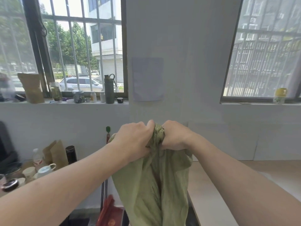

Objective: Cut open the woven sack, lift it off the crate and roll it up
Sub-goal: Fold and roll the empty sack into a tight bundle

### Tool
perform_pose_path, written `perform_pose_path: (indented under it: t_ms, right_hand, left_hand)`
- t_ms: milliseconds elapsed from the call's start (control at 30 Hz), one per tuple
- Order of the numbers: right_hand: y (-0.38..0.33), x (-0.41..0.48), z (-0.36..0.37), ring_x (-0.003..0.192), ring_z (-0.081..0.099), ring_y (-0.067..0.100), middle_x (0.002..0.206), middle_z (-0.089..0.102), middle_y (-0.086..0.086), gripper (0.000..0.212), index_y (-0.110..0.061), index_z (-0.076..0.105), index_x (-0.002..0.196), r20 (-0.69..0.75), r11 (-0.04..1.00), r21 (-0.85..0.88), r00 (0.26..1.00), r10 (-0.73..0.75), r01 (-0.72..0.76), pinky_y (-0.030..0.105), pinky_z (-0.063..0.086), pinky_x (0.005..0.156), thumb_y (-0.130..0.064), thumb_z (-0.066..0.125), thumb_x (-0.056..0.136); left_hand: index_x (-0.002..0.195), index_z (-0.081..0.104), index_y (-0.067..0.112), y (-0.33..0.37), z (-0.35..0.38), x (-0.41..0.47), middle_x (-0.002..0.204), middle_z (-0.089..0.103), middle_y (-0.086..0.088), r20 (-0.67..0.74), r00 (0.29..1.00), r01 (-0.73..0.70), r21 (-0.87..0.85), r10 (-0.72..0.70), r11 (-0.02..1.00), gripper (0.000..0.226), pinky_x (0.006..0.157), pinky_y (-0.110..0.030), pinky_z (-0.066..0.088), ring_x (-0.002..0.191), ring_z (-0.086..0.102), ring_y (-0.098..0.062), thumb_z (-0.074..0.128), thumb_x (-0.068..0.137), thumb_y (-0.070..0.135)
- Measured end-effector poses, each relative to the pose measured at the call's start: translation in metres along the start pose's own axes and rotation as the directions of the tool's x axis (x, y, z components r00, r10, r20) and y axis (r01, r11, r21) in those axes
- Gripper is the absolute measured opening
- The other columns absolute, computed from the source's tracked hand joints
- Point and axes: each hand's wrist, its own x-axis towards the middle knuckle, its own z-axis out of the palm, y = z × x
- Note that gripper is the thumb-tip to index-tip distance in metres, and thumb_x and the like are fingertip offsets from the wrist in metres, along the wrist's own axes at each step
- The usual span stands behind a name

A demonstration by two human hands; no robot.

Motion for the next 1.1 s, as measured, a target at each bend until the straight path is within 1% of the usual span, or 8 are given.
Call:
perform_pose_path:
  t_ms: [133, 233, 400, 533, 667, 767, 900, 1100]
  right_hand:
    - [-0.001, -0.003, 0.001, 0.049, 0.048, 0.022, 0.056, 0.049, 0.002, 0.015, -0.007, 0.059, 0.065, 0.09, 0.991, 0.134, 0.995, -0.044, 0.032, 0.031, 0.039, 0.048, -0.012, 0.073, 0.067]
    - [0.002, -0.004, 0.003, 0.05, 0.048, 0.02, 0.055, 0.05, 0.0, 0.022, -0.004, 0.055, 0.066, 0.055, 0.984, 0.166, 0.995, -0.08, 0.07, 0.034, 0.039, 0.048, -0.015, 0.074, 0.065]
    - [0.003, -0.008, 0.0, 0.081, 0.063, 0.024, 0.085, 0.065, -0.004, 0.049, -0.024, 0.053, 0.1, -0.123, 0.98, -0.107, 0.976, -0.18, 0.167, 0.038, 0.051, 0.064, -0.044, 0.078, 0.063]
    - [-0.001, -0.006, 0.003, 0.104, 0.062, 0.026, 0.114, 0.061, 0.0, 0.083, -0.022, 0.046, 0.125, -0.242, 0.845, -0.502, 0.908, -0.342, 0.185, 0.04, 0.042, 0.082, -0.064, 0.08, 0.062]
    - [-0.003, -0.003, 0.0, 0.087, 0.066, 0.029, 0.097, 0.063, 0.0, 0.059, -0.018, 0.044, 0.104, -0.329, 0.86, -0.479, 0.872, -0.362, 0.177, 0.035, 0.036, 0.061, -0.051, 0.081, 0.072]
    - [-0.002, -0.004, -0.003, 0.071, 0.059, 0.032, 0.075, 0.05, -0.001, 0.047, -0.019, 0.038, 0.094, -0.32, 0.885, -0.438, 0.892, -0.319, 0.16, 0.034, 0.032, 0.052, -0.046, 0.074, 0.08]
    - [-0.003, -0.004, -0.004, 0.068, 0.048, 0.033, 0.07, 0.036, -0.004, 0.031, -0.02, 0.043, 0.094, -0.279, 0.891, -0.43, 0.916, -0.287, 0.148, 0.036, 0.033, 0.057, -0.04, 0.065, 0.087]
    - [-0.001, 0.0, -0.001, 0.084, 0.062, 0.033, 0.083, 0.053, -0.001, 0.019, -0.023, 0.045, 0.08, -0.199, 0.93, -0.348, 0.96, -0.2, 0.121, 0.033, 0.036, 0.059, -0.02, 0.063, 0.078]
  left_hand:
    - [0.085, 0.039, 0.02, -0.002, 0.003, 0.002, 0.067, 0.04, 0.005, -0.01, 1.0, 0.014, 0.045, -0.013, 0.999, 0.025, 0.055, -0.034, 0.035, 0.062, 0.05, -0.028, 0.058, 0.086, 0.037]
    - [0.07, 0.043, 0.018, -0.006, 0.002, 0.006, 0.065, 0.049, 0.001, 0.014, 1.0, 0.02, -0.025, -0.02, 0.999, 0.028, 0.055, -0.033, 0.037, 0.062, 0.054, -0.029, 0.059, 0.079, 0.04]
    - [0.064, 0.053, 0.013, -0.017, 0.007, 0.019, 0.063, 0.058, -0.003, 0.103, 0.982, 0.184, -0.317, -0.159, 0.93, 0.023, 0.053, -0.032, 0.036, 0.058, 0.054, -0.026, 0.058, 0.075, 0.034]
    - [0.056, 0.049, 0.012, -0.029, 0.009, 0.031, 0.057, 0.055, -0.003, 0.247, 0.933, 0.36, -0.587, -0.264, 0.725, 0.023, 0.057, -0.035, 0.041, 0.058, 0.049, -0.029, 0.06, 0.059, 0.032]
    - [0.052, 0.052, 0.011, -0.025, 0.001, 0.034, 0.055, 0.051, -0.006, 0.357, 0.907, 0.421, -0.789, -0.223, 0.448, 0.019, 0.056, -0.033, 0.042, 0.054, 0.046, -0.023, 0.066, 0.065, 0.013]
    - [0.05, 0.051, 0.011, -0.024, -0.003, 0.033, 0.055, 0.049, -0.007, 0.403, 0.906, 0.419, -0.821, -0.126, 0.389, 0.018, 0.056, -0.032, 0.039, 0.051, 0.044, -0.022, 0.065, 0.062, 0.011]
    - [0.055, 0.05, 0.013, -0.027, -0.005, 0.032, 0.058, 0.048, -0.006, 0.399, 0.916, 0.373, -0.808, -0.044, 0.456, 0.017, 0.058, -0.033, 0.038, 0.056, 0.045, -0.021, 0.067, 0.059, 0.018]
    - [0.079, 0.054, 0.016, -0.025, -0.003, 0.023, 0.069, 0.062, 0.004, 0.182, 0.983, 0.09, -0.607, 0.027, 0.789, 0.031, 0.061, -0.038, 0.051, 0.065, 0.059, -0.017, 0.072, 0.073, 0.04]
